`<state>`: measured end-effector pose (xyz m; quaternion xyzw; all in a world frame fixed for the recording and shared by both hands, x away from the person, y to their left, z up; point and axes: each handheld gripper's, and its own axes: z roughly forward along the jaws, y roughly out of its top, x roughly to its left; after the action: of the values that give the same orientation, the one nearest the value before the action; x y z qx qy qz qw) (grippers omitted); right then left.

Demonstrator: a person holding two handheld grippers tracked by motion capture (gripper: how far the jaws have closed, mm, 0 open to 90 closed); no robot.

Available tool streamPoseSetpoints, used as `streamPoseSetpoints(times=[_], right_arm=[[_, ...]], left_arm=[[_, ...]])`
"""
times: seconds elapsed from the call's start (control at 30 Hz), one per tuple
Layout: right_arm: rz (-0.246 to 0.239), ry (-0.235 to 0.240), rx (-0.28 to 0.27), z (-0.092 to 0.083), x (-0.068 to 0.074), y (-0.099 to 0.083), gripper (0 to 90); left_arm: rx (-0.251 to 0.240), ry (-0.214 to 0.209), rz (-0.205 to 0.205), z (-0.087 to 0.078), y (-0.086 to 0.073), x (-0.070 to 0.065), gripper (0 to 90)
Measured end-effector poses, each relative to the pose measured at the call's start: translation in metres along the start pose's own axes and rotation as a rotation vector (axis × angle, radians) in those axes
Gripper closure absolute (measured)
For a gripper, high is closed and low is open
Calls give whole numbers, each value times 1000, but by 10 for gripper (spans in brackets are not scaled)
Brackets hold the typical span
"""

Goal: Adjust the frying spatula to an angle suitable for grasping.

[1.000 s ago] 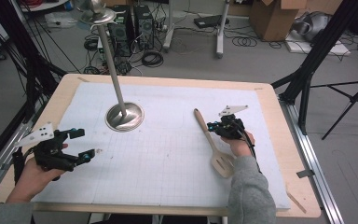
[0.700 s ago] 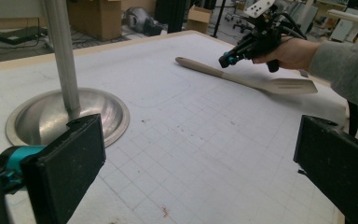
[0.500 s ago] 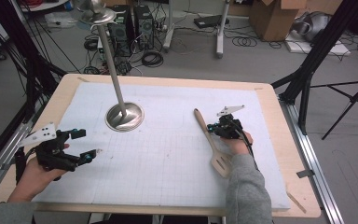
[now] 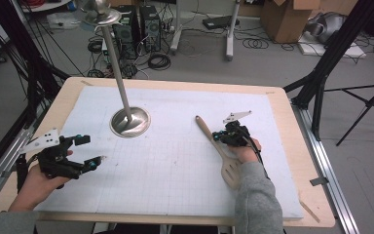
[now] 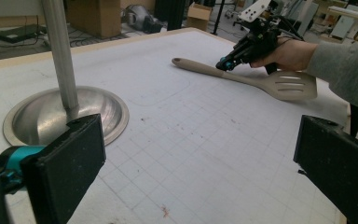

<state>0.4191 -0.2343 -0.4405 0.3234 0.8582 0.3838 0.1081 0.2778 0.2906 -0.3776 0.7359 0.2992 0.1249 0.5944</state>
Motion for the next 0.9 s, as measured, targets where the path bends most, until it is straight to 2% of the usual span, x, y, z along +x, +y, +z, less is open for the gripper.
streamPoseSetpoints(times=[0.07, 0.17, 0.4, 0.6, 0.7, 0.8, 0.9], right_arm=[[-3, 0, -1, 0, 0, 0, 900], [-15, 22, 19, 0, 3, 0, 900], [-31, 64, 21, 2, 7, 0, 900], [-55, 112, 24, 3, 13, 0, 900], [-55, 116, 14, 3, 16, -2, 900], [-76, 126, 28, 2, 21, 0, 900], [-87, 159, 35, 3, 25, 0, 900]], left_arm=[[2, 2, 5, -1, 0, 0, 25], [1, 4, 3, -1, 0, 0, 25], [-2, 5, 0, -2, 0, -1, 25], [-2, 4, 4, -2, 1, -2, 25], [-4, 5, 5, -2, 1, -2, 25], [-4, 5, 6, -2, 1, -2, 25], [-8, 3, 6, -3, 2, -3, 25]])
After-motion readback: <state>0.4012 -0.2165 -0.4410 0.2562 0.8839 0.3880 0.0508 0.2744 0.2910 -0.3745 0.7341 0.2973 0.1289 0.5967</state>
